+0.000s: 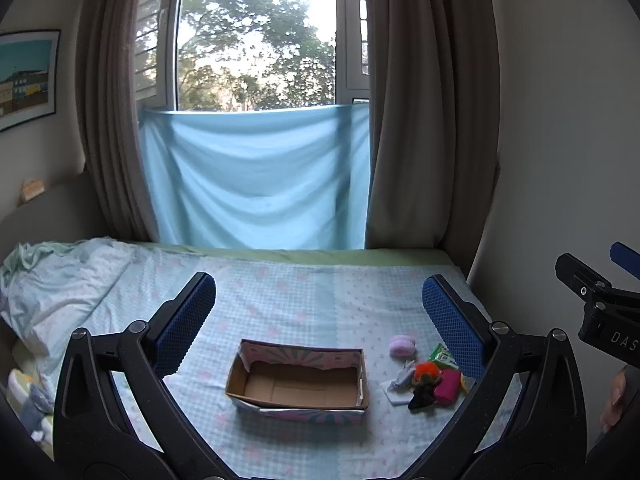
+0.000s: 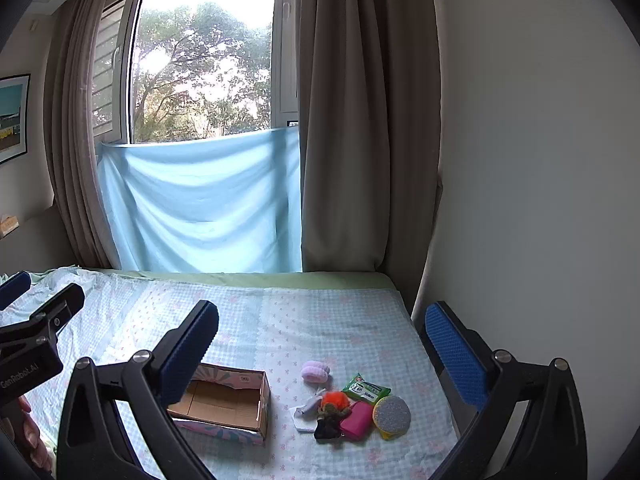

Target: Organize soft objects

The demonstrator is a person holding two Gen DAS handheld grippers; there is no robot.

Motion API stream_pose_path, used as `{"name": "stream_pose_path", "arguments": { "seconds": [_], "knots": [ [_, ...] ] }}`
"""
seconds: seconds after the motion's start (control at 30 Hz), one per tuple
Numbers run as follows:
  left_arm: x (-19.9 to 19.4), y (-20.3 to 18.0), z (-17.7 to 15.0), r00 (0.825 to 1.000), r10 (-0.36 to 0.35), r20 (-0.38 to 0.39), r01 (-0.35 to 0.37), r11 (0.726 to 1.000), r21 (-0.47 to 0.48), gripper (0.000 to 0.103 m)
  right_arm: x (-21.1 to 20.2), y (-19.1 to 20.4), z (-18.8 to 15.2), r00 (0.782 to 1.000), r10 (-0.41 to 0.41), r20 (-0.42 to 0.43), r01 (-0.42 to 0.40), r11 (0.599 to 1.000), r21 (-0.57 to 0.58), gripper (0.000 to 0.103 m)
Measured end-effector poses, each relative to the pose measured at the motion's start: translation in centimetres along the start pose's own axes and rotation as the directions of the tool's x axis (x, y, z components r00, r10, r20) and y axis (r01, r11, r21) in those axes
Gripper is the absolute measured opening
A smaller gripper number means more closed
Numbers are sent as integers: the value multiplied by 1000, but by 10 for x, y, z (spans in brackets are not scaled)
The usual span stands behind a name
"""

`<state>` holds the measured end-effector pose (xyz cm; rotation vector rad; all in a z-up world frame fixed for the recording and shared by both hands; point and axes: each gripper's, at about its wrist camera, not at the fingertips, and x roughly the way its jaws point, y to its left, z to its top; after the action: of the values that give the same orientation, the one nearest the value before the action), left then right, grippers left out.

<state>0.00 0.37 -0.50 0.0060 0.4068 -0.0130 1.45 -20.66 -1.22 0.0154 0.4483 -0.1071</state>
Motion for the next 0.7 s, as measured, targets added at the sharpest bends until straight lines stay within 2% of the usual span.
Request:
{"name": "stream_pose_path", "arguments": {
  "seconds": [0.47, 0.7],
  "knots": [
    [8, 1, 0, 1000, 1, -11, -1, 1000, 4, 103, 11, 4, 3, 1000, 11, -14, -11, 1000, 16, 103],
    [37, 1, 3, 995, -50, -88, 54, 998, 37, 103, 32, -6, -8, 997, -37, -65, 43, 995, 94, 103]
  ]
}}
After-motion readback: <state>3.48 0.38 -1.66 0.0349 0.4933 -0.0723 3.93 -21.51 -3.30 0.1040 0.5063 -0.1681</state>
